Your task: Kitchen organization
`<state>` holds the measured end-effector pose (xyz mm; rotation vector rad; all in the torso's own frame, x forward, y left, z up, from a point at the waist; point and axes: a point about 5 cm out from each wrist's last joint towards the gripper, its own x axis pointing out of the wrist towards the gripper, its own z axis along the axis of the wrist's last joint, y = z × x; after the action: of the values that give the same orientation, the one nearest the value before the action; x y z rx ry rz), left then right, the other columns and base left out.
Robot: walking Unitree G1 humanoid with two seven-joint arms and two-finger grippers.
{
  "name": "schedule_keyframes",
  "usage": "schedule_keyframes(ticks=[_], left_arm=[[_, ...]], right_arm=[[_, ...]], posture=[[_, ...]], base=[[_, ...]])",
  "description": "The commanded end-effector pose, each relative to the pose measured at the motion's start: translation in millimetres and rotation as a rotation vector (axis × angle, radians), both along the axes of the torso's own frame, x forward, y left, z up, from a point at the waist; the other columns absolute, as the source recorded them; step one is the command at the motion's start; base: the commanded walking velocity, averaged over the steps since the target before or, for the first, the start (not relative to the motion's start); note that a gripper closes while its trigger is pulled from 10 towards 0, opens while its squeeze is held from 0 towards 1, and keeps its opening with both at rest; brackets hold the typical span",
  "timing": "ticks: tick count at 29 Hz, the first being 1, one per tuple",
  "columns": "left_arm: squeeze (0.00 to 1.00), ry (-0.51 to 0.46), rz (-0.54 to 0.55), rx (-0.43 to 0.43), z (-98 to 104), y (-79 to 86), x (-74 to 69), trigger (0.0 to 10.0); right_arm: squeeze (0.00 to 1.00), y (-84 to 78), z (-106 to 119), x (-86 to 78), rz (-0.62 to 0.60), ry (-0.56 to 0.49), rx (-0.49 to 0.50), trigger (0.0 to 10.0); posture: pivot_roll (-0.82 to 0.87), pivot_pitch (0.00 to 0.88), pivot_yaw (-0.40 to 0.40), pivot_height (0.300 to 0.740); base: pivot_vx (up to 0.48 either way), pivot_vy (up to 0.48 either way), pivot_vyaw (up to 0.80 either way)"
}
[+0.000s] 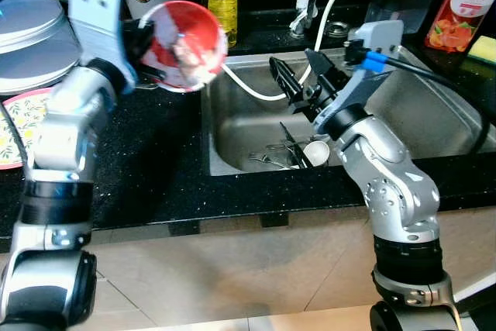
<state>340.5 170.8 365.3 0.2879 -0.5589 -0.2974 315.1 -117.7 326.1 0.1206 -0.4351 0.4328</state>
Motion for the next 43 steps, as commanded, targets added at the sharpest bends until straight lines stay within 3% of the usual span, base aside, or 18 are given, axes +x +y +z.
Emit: schedule_keyframes(ticks=[1, 7, 9, 18, 25, 28, 34, 43], left_arm=[[0.00, -0.067, -0.044, 0.025, 1.4, -11.2, -6.5, 10.0], [0.00, -0.136, -0.074, 0.060, -2.1, -28.7, -9.1, 10.0], [0.00, -0.166, -0.081, 0.129, -5.8, -38.4, -11.2, 10.0], [0.00, -0.238, -0.044, 0.234, -9.5, -47.8, -11.4, 10.0], [0.00, -0.271, 0.081, 0.200, 0.2, -26.6, -4.7, 10.0], [0.00, -0.275, 0.092, 0.200, -1.6, -27.0, -3.2, 10.0], [0.00, -0.273, 0.025, 0.187, -8.6, -44.9, -4.6, 10.0], [0.00, -0.295, -0.099, 0.191, -10.2, -75.2, -12.4, 10.0]], right_arm=[[0.00, 2.2, 1.6, 1.6, 0.002, 0.020, 0.013, 10.0], [0.00, 8.4, 6.4, 3.6, 0.002, 0.026, 0.034, 10.0], [0.00, 12.6, 7.0, 2.5, 0.048, 0.046, 0.057, 10.0], [0.00, 18.6, 5.4, 0.3, 0.095, 0.064, 0.048, 10.0], [0.00, 4.2, 9.0, 3.1, 0.026, 0.058, 0.071, 10.0], [0.00, 5.3, 9.1, 2.3, 0.039, 0.061, 0.076, 10.0], [0.00, 20.4, 4.1, -0.2, 0.112, 0.086, 0.063, 10.0], [0.00, 27.4, -0.9, 3.8, 0.128, 0.122, 0.068, 10.0]], posture=[[-0.10, 0.129, 0.075, 0.740], [-0.10, 0.125, 0.073, 0.740], [-0.10, 0.119, 0.072, 0.740], [-0.10, 0.113, 0.066, 0.740], [-0.11, 0.118, 0.063, 0.740], [-0.11, 0.121, 0.061, 0.740], [-0.11, 0.122, 0.056, 0.740], [-0.11, 0.122, 0.056, 0.740]], base=[[0.000, 0.000, 0.00], [0.000, 0.000, 0.00], [0.000, 0.000, 0.00], [0.000, 0.000, 0.00], [0.000, 0.000, 0.00], [0.000, 0.000, 0.00], [0.000, 0.000, 0.00], [0.000, 0.000, 0.00]])
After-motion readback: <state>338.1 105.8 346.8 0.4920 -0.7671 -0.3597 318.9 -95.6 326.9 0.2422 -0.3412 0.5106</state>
